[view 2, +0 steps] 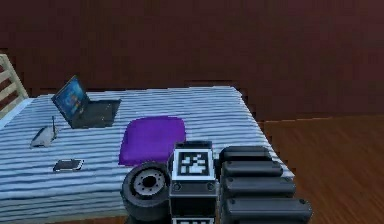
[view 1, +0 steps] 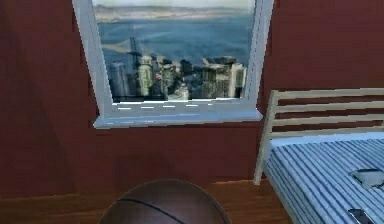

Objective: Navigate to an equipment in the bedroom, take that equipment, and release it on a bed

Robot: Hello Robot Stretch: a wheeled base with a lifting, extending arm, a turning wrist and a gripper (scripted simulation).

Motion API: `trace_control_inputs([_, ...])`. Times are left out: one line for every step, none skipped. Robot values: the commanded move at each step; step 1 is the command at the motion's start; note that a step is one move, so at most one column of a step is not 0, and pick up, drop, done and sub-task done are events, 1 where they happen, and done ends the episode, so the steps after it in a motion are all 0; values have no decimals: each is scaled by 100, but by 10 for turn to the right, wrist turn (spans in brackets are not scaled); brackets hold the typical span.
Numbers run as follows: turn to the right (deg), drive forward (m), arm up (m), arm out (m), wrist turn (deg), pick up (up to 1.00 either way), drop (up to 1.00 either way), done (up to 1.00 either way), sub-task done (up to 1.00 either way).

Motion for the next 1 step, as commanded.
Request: trace_control_inputs([0, 20, 0, 0, 0, 0, 0, 0, 0])
